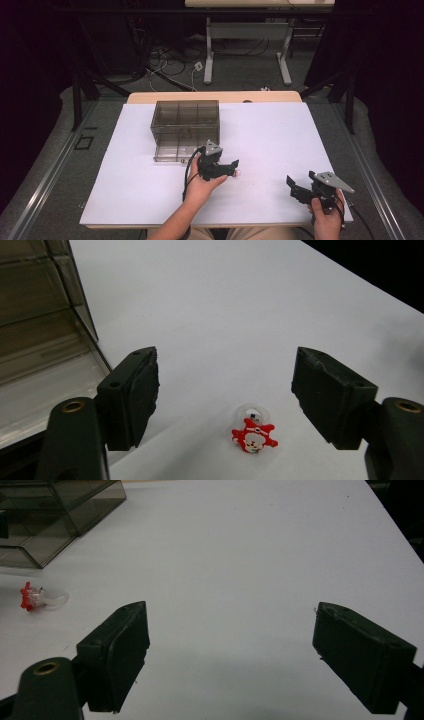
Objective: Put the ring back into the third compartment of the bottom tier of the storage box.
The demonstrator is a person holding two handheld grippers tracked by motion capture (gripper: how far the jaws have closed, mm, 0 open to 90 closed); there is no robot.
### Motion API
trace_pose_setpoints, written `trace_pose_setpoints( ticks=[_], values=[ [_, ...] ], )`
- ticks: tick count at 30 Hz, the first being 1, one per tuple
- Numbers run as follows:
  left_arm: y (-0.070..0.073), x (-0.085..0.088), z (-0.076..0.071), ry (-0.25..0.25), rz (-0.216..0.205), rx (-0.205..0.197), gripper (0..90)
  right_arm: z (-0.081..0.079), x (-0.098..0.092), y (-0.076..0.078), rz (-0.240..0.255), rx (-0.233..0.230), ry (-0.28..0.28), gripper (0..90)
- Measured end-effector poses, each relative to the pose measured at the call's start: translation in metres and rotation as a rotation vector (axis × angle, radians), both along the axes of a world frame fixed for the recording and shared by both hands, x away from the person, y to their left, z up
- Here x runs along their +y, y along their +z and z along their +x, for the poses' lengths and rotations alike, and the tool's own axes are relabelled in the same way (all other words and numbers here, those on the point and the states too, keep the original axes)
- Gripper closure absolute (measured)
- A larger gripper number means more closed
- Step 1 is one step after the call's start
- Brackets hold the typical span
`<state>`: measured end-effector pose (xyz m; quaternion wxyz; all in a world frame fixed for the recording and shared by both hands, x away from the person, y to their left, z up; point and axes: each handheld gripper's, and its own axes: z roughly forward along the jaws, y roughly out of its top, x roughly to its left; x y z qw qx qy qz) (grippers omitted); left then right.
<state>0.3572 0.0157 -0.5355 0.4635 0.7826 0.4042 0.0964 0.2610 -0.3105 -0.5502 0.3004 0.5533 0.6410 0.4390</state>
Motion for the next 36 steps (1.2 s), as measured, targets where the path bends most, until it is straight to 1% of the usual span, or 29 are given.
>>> trace_pose_setpoints(
  ticks=[4, 5, 7, 8, 10, 11, 12, 13, 14, 15, 17, 19, 21, 22, 26, 28, 30, 31, 32, 36],
  values=[
    [-0.004, -0.001, 0.0, -0.004, 0.0, 0.016, 29.1, 0.0, 0.0, 0.0, -0.002, 0.001, 0.004, 14.5],
    [-0.005, -0.002, 0.0, -0.003, -0.006, 0.028, 29.1, 0.0, 0.0, 0.0, -0.002, 0.001, 0.004, 14.5],
    [-0.008, -0.003, 0.0, -0.007, 0.003, 0.034, 30.4, 0.0, 0.0, 0.0, 0.001, 0.007, 0.006, 14.5],
    [-0.01, -0.004, 0.0, -0.015, 0.003, 0.049, 31.5, 0.0, 0.0, 0.0, 0.0, 0.004, 0.002, 14.5],
    [-0.013, -0.007, -0.001, -0.013, 0.001, 0.054, 33.2, 0.0, 0.0, 0.0, 0.0, 0.005, 0.003, 14.5],
    [-0.013, -0.007, -0.001, -0.021, 0.006, 0.065, 33.7, 0.0, 0.0, 0.0, -0.004, 0.013, 0.003, 14.5],
    [-0.013, -0.007, -0.001, -0.021, 0.006, 0.065, 34.1, 0.0, 0.0, 0.0, -0.004, 0.013, 0.003, 14.5],
    [-0.015, -0.008, -0.001, -0.018, 0.011, 0.057, 34.1, 0.0, 0.0, 0.0, -0.004, 0.011, 0.003, 14.5],
    [-0.016, -0.009, -0.001, -0.016, 0.008, 0.072, 37.3, 0.0, 0.0, 0.0, -0.005, 0.012, 0.004, 14.5],
    [-0.017, -0.009, -0.002, -0.022, 0.017, 0.078, 37.9, 0.0, 0.0, 0.0, -0.004, 0.013, 0.004, 14.5],
    [-0.017, -0.009, -0.001, -0.028, 0.023, 0.073, 37.9, 0.0, 0.0, 0.0, -0.006, 0.012, 0.005, 14.5],
    [-0.018, -0.01, -0.002, -0.024, 0.014, 0.087, 39.6, 0.0, 0.0, 0.0, -0.003, 0.014, 0.003, 14.5],
    [-0.019, -0.01, -0.001, -0.031, 0.018, 0.09, 41.8, 0.0, 0.0, 0.001, -0.006, 0.019, 0.003, 14.5],
    [-0.019, -0.01, -0.002, -0.036, 0.027, 0.098, 43.1, 0.0, 0.0, 0.001, -0.006, 0.02, 0.004, 14.5],
    [-0.02, -0.012, -0.003, -0.03, 0.022, 0.118, 45.1, 0.0, 0.001, 0.0, 0.005, 0.018, 0.005, 14.5],
    [-0.02, -0.012, -0.003, -0.037, 0.036, 0.127, 47.2, 0.0, 0.0, 0.001, -0.003, 0.025, 0.007, 14.5],
    [-0.021, -0.012, -0.002, -0.036, 0.037, 0.128, 48.9, 0.0, 0.0, 0.0, 0.0, 0.021, 0.009, 14.6],
    [-0.021, -0.012, -0.003, -0.034, 0.033, 0.136, 48.9, 0.0, 0.0, 0.0, 0.0, 0.021, 0.009, 14.6],
    [-0.021, -0.012, -0.002, -0.034, 0.031, 0.137, 49.8, 0.0, 0.0, 0.0, 0.004, 0.013, 0.013, 14.6],
    [-0.022, -0.013, -0.001, -0.032, 0.03, 0.151, 53.7, 0.0, 0.001, 0.0, 0.003, 0.018, 0.014, 14.6]
  ],
)
